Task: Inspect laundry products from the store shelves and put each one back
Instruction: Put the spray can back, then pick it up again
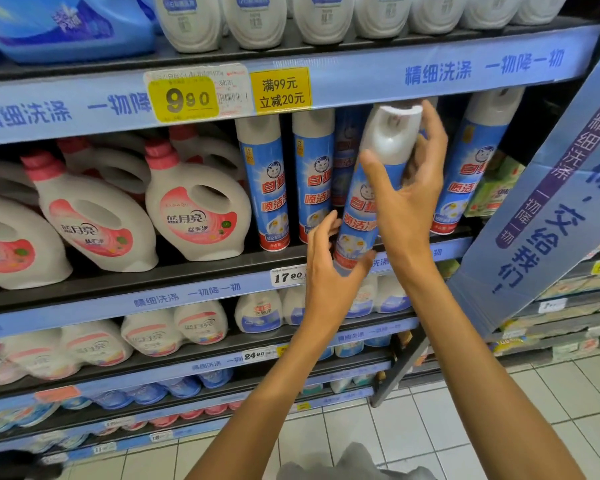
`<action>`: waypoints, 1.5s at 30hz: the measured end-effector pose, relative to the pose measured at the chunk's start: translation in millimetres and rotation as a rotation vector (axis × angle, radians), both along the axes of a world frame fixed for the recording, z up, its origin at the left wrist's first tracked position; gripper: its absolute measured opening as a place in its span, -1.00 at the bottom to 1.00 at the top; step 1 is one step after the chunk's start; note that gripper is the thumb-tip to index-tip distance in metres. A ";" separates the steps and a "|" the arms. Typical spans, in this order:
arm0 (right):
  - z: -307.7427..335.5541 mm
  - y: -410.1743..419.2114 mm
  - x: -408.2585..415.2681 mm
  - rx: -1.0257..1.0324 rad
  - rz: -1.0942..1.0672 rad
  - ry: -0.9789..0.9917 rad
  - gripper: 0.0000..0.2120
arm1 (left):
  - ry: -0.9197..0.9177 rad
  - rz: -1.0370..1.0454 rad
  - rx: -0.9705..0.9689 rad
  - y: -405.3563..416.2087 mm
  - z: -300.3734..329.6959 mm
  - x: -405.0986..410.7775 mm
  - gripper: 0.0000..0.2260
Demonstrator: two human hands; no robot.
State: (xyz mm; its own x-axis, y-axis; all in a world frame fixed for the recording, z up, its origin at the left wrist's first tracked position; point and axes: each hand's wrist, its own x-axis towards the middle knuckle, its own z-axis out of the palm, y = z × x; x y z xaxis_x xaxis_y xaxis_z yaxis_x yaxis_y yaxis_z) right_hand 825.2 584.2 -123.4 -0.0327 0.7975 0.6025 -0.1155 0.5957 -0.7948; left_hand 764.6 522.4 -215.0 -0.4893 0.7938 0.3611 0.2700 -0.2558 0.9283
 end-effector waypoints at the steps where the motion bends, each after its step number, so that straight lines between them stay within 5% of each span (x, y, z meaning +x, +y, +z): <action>1: 1.0 -2.6 4.3 -0.018 0.037 0.030 -0.37 | -0.011 -0.029 -0.028 -5.0 -0.9 -0.9 -0.32; 9: 2.6 -15.6 25.4 -0.343 0.414 0.124 -0.46 | -0.252 -0.351 -0.284 -62.3 -4.6 -24.1 -0.71; 14: -20.1 -13.8 27.1 -0.746 0.663 0.310 -0.42 | -0.571 -0.645 -0.447 -93.7 -6.6 -36.0 -0.29; 16: -27.7 -21.7 19.9 -0.809 0.711 0.302 -0.37 | -0.607 -0.710 -0.478 -99.5 -7.3 -36.4 -0.26; 20: -33.1 -29.8 10.4 -0.697 0.716 0.295 -0.61 | -0.596 -0.702 -0.472 -104.4 -11.9 -31.3 -0.42; 23: -27.4 -32.8 10.9 -0.586 0.720 0.266 -0.59 | -0.542 -0.502 -0.435 -104.5 -13.0 -29.3 -0.58; 26: -23.2 -36.9 9.0 -0.569 0.724 0.261 -0.58 | -0.534 -0.425 -0.381 -105.3 -11.7 -31.8 -0.37; 33: -22.8 -41.9 -2.4 -0.760 0.785 0.281 -0.59 | -1.000 -0.810 -0.362 -110.5 -13.2 -29.8 -0.34; 36: -25.4 -42.4 -3.6 -0.761 0.769 0.255 -0.70 | -0.878 -0.773 -0.410 -110.6 -15.5 -30.1 -0.31; 40: -23.9 -42.6 -4.6 -0.611 0.609 0.107 -0.67 | -0.501 -0.446 -0.424 -111.4 -20.4 -32.7 -0.41; 45: -20.8 -47.4 -9.2 -0.527 0.610 0.030 -0.63 | -0.635 -0.365 -0.370 -104.4 -13.7 -26.1 -0.43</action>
